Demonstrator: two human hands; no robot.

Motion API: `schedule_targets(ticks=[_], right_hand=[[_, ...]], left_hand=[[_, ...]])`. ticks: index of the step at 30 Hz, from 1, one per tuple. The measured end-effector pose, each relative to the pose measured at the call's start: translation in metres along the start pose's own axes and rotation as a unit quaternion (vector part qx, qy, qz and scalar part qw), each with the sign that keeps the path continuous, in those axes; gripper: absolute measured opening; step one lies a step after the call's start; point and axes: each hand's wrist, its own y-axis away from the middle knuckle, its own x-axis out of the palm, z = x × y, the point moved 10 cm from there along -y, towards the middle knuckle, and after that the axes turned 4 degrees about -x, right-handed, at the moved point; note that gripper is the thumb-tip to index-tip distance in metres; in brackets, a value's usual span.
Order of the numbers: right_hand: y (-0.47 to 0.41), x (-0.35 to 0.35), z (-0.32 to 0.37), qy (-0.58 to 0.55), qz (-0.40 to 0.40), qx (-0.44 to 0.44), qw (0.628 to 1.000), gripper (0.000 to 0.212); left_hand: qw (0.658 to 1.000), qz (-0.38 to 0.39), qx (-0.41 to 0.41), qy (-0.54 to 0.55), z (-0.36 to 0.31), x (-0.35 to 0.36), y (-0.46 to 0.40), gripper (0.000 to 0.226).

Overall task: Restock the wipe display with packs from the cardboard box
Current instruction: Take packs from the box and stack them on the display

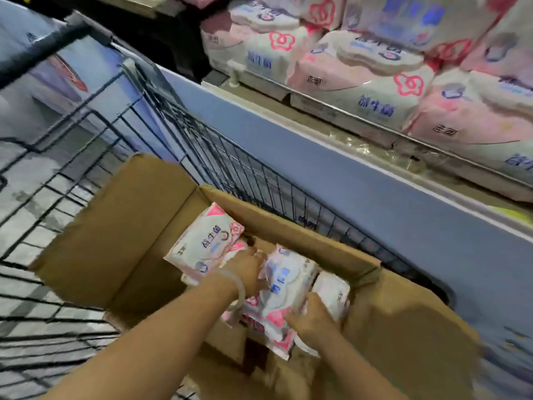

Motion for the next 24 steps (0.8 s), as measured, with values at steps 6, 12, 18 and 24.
schedule_targets(ticks=[6, 12, 18, 24], right_hand=[[-0.018, 0.048, -0.054, -0.196, -0.042, 0.182, 0.963, 0.064], [-0.027, 0.087, -0.056, -0.42, -0.042, 0.23, 0.877, 0.129], [-0.041, 0.1, -0.056, -0.585, -0.031, 0.245, 0.773, 0.055], [-0.032, 0.092, -0.049, -0.593, -0.011, 0.234, 0.77, 0.045]], left_hand=[[0.998, 0.04, 0.032, 0.031, -0.019, 0.018, -0.066, 0.077], [0.991, 0.093, 0.059, 0.075, -0.021, 0.037, -0.108, 0.101], [0.989, 0.108, 0.015, 0.1, -0.01, 0.047, -0.125, 0.09], [0.981, 0.109, 0.027, 0.16, -0.016, 0.044, -0.11, 0.079]])
